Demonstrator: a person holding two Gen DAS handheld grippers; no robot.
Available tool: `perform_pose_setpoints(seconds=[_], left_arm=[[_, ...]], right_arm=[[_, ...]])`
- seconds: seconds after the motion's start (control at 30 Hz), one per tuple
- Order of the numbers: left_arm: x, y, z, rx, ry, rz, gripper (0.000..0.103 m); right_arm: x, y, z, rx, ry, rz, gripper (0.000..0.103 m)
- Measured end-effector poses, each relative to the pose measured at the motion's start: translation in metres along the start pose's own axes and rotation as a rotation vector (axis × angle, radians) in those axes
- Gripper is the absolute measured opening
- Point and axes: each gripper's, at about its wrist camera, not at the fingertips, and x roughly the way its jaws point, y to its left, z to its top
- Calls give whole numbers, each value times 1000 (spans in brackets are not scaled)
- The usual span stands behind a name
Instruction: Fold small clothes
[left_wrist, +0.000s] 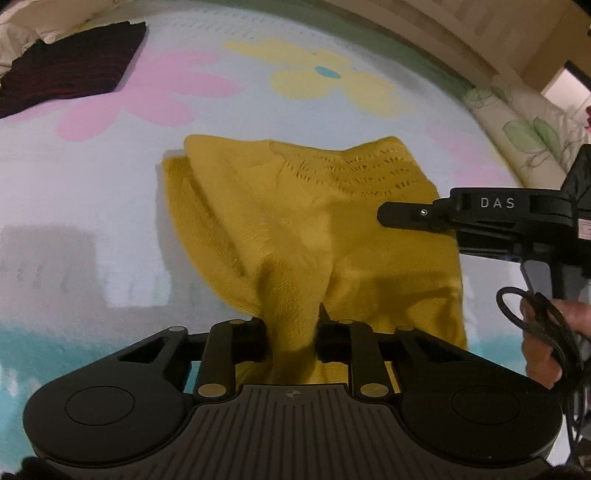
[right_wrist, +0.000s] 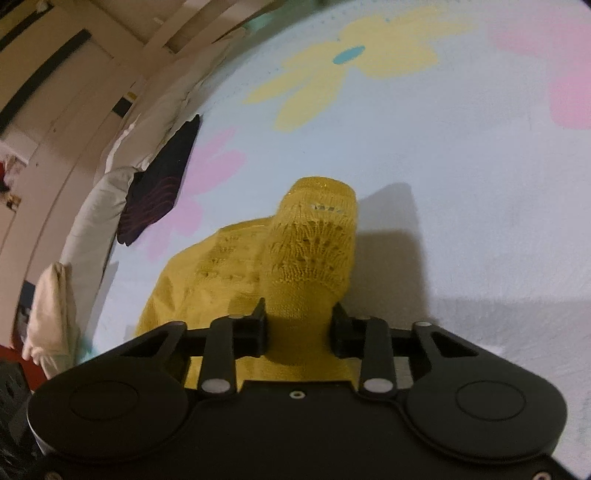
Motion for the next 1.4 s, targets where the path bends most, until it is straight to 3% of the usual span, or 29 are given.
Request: perform_pose_setpoints(seconds=[0.1,0.33,0.47,0.7,1.1,1.2,1.3,1.4], left_arm=[[-13,-18,-3,73,-43,9,17],[-57,-56,-19,94,-105,-97,17],[-67,-89,-39,159,-132,-112,17],[-65,-116,-81,177,-99,-134,17],[-44,-116,-149,148,70,-59,18],[-44,-116,-152,162,59,-51,19],[-44,-115,-150,177,56,-77,20],[-55,-105,-146,74,46,-122,26]], right_arm=[[-15,10,0,-18,-23,1,38],[-74,29,-4,-41,-83,24,38],[-112,27,-15,-44,-104,1,38],[-156,1,-53,-1,-115,-41,38],[-144,-61,-97,40,9,-185,39],[-141,-71,-98,66,11,-202,45],[-134,-76,-99,83,18,-229,59],[-136,-82,-99,109,15,-214,62]])
